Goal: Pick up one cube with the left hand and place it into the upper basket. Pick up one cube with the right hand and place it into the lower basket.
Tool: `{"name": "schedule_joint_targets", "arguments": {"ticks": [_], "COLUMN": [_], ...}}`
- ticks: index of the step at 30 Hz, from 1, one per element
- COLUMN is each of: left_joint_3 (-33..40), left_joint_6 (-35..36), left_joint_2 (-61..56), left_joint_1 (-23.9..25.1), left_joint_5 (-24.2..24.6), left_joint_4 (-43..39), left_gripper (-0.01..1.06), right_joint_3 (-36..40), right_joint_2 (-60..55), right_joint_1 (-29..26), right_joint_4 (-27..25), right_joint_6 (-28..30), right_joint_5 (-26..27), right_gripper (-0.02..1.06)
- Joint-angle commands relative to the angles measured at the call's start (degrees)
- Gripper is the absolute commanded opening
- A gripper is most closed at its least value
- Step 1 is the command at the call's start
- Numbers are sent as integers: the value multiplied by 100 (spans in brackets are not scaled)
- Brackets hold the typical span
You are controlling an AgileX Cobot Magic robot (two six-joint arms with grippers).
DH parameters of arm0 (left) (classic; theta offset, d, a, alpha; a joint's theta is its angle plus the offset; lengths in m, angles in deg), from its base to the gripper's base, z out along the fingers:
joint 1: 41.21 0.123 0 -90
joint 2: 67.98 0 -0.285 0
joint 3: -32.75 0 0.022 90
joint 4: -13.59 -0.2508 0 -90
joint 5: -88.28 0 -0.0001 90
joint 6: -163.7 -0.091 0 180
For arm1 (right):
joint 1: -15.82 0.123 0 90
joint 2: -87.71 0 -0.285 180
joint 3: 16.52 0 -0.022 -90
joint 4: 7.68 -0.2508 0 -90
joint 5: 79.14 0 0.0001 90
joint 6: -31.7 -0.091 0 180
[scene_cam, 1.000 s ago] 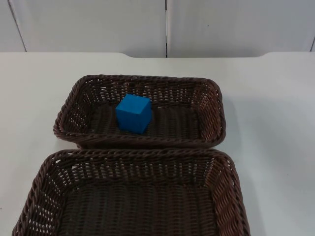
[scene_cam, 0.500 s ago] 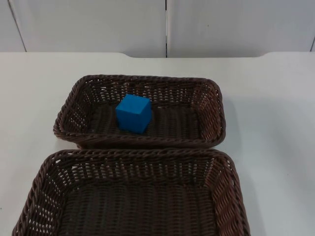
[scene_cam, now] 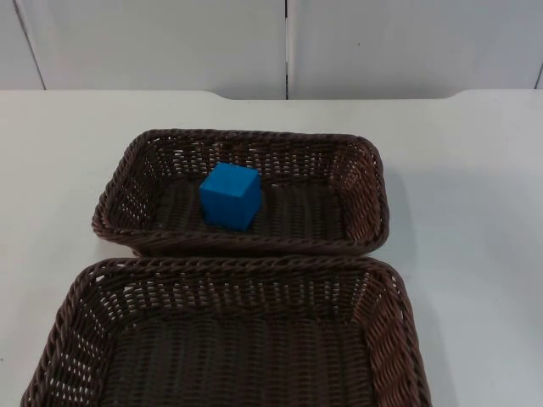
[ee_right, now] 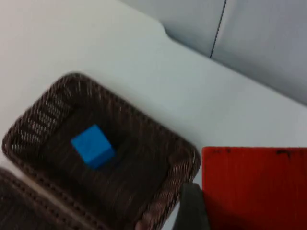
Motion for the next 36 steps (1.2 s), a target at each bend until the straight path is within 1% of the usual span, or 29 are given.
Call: {"name": "schedule_joint_targets", "arguments": {"ticks": [1, 5, 6, 10, 11, 13, 14, 15, 19, 20, 24, 25, 26, 28, 29, 33, 34, 36], "left_joint_3": [21, 21, 21, 21, 21, 21, 21, 21, 21, 21, 21, 21, 21, 21, 21, 21, 21, 21], "left_joint_6": [47, 47, 47, 47, 47, 47, 47, 47, 47, 47, 47, 47, 47, 47, 47, 47, 47, 47], "left_joint_2": [-50, -50, -50, -50, -50, -50, -50, -50, -50, -50, -50, -50, -50, -50, -50, -50, -50, -50], "left_joint_1": [-29, -29, -29, -29, -29, -29, -29, -29, -29, -29, -29, -29, -29, -29, -29, -29, -29, -29], "left_joint_5": [-13, -13, -13, -13, -13, -13, -13, -13, -24, -24, -24, -24, -24, -24, -24, -24, -24, -24], "left_joint_4": [-5, 6, 6, 40, 40, 40, 40, 40, 38, 38, 38, 38, 38, 51, 51, 62, 62, 85], "left_gripper": [105, 105, 105, 105, 105, 105, 105, 105, 105, 105, 105, 105, 105, 105, 105, 105, 105, 105], "right_joint_3": [509, 1712, 1712, 2708, 2708, 3054, 3265, 3265, 3713, 3713, 4095, 4095, 4248, 4503, 4503, 5089, 5089, 5299], "right_joint_2": [335, 875, 875, 1216, 1216, 1255, 1255, 1255, 1255, 1255, 1244, 1244, 1244, 1244, 1244, 1244, 1244, 1244], "right_joint_1": [30, 30, 30, 30, 30, 51, 111, 111, 494, 494, 1061, 1061, 1289, 1534, 1534, 2048, 2048, 2198], "right_joint_4": [-57, -256, -256, -717, -717, -1038, -1119, -1119, -1089, -1089, -1089, -1089, -1051, -1041, -1041, -1041, -1041, -1104], "right_joint_6": [75, 143, 143, 579, 579, 903, 1125, 1125, 1355, 1355, 1582, 1582, 1617, 1765, 1765, 2128, 2128, 2128], "right_joint_5": [362, 1152, 1152, 1442, 1442, 1548, 1625, 1625, 2042, 2042, 2426, 2426, 2575, 2825, 2825, 3303, 3303, 3516], "right_gripper": [0, 0, 0, 0, 0, 0, 0, 0, 0, 0, 0, 0, 0, 0, 0, 0, 0, 0]}}
